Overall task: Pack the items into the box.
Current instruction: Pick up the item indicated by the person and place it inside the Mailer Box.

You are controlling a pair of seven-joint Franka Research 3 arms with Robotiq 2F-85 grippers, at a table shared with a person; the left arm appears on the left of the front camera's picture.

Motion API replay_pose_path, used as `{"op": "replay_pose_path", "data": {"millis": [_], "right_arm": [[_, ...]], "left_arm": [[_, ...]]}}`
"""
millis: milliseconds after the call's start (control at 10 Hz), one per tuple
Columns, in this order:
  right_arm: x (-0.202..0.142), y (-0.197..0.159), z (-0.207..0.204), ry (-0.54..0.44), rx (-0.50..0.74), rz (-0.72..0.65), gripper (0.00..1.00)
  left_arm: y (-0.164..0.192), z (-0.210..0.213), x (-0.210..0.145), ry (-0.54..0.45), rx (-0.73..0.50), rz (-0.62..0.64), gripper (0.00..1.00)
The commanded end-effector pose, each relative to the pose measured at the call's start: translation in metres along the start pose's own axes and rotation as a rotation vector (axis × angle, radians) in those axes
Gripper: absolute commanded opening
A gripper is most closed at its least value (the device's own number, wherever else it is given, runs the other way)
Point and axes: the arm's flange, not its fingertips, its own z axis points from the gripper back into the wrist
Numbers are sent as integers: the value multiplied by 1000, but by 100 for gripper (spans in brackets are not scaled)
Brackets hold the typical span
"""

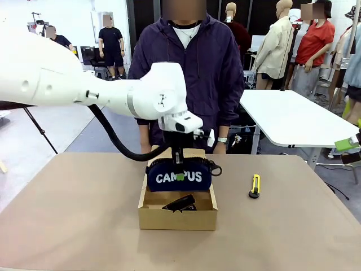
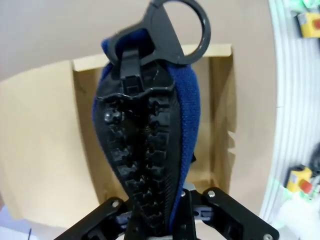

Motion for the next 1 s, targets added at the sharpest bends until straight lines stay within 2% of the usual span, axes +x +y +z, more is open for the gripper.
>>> {"op": "replay_pose_path", "data": {"millis": [0, 200, 600, 700, 800, 900], "right_arm": [[1, -1, 2, 10, 3, 7, 100], [1, -1, 2, 10, 3, 7, 100], [1, -1, 2, 10, 3, 7, 100], [1, -1, 2, 10, 3, 7, 100], [1, -1, 2, 10, 3, 7, 100], [1, -1, 2, 10, 3, 7, 100]], "left_arm": [[1, -28, -3, 78, 10, 25, 0], [-1, -55, -6, 72, -49, 24, 0], [-2, -77, 0, 110, -37, 39, 0], [-1, -77, -1, 113, -42, 48, 37], [0, -74, -3, 114, -45, 61, 95], [2, -72, -4, 112, -58, 71, 100]]}}
